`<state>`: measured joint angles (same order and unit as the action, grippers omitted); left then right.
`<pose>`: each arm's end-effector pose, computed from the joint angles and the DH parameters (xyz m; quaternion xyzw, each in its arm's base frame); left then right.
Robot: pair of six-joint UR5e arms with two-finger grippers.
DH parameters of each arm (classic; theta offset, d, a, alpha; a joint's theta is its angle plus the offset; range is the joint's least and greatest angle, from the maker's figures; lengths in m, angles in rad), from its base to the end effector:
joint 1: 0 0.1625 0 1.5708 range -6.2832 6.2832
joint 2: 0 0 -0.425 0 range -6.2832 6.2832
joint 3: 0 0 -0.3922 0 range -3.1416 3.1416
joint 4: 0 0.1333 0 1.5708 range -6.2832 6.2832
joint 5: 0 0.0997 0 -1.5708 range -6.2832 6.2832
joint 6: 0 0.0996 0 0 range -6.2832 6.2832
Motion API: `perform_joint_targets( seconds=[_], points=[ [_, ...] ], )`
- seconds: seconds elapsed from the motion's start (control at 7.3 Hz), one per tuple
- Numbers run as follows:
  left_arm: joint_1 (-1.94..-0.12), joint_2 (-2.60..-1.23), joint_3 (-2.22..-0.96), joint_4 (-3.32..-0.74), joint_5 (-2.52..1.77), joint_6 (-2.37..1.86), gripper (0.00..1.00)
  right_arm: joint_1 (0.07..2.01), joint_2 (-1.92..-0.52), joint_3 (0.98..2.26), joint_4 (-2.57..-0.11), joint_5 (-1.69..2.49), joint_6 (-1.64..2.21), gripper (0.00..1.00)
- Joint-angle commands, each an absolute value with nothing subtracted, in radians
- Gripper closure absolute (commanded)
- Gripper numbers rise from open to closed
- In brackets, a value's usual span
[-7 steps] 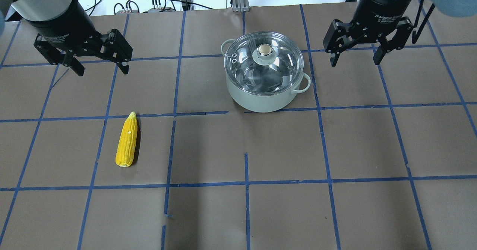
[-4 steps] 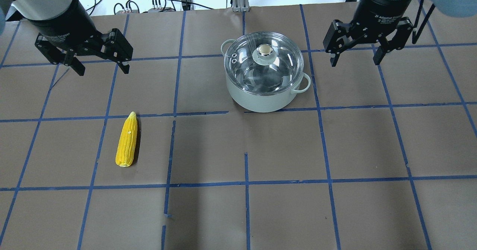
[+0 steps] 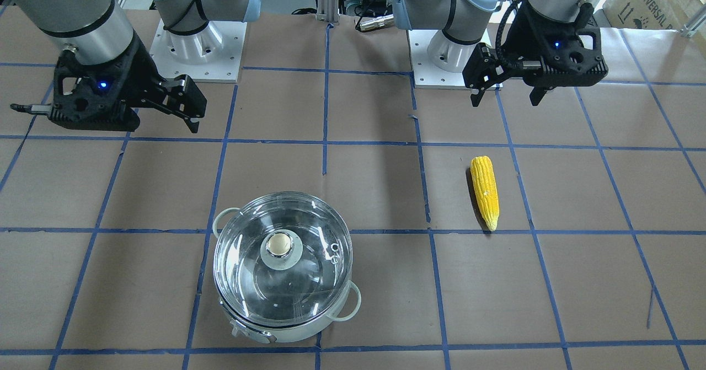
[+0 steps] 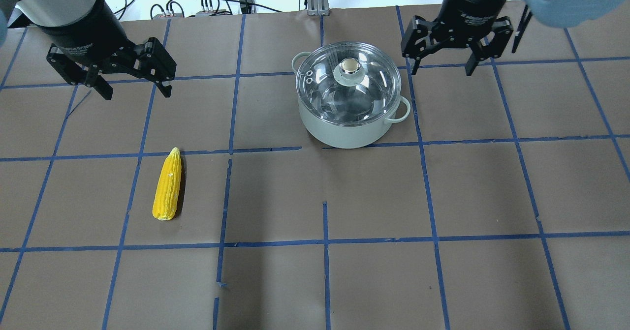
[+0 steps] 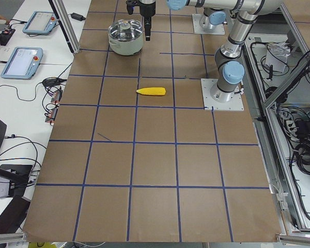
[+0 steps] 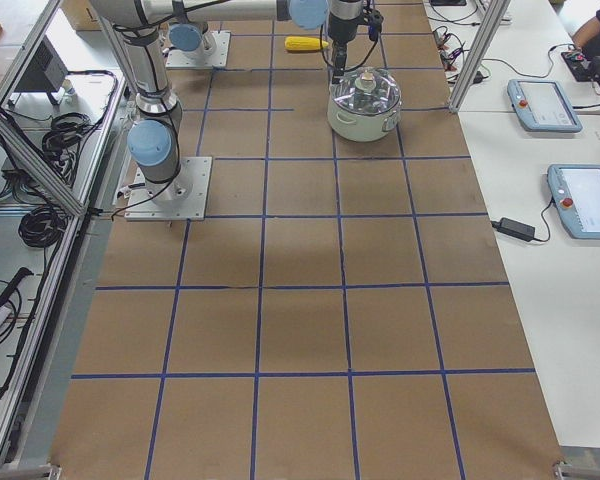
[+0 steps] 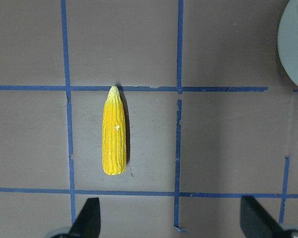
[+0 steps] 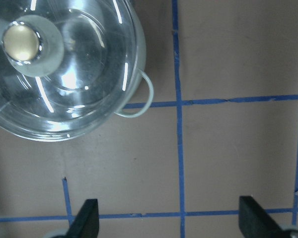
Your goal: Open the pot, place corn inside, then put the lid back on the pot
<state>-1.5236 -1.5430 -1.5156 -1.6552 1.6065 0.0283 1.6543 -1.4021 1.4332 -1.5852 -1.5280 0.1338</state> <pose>-0.1070 -0.4842 0.5202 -0.0094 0.9998 0.0014 0.0178 0.1839 -0.5480 0.4681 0.0253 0.9994 0.0106 0.0204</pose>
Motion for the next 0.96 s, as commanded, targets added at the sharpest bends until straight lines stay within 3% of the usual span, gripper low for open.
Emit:
perform_joint_targets(
  seconds=[0.0, 0.82],
  points=[
    [-1.525, -1.539, -1.516, -1.658, 1.608, 0.028, 0.0, 1.782, -1.243, 1.407, -1.762, -1.534, 0.282, 0.0],
    [-1.525, -1.542, -1.517, -1.658, 1.608, 0.029, 0.0, 1.816, -1.109, 1.338, -1.832, -1.537, 0.364, 0.01]
  ],
)
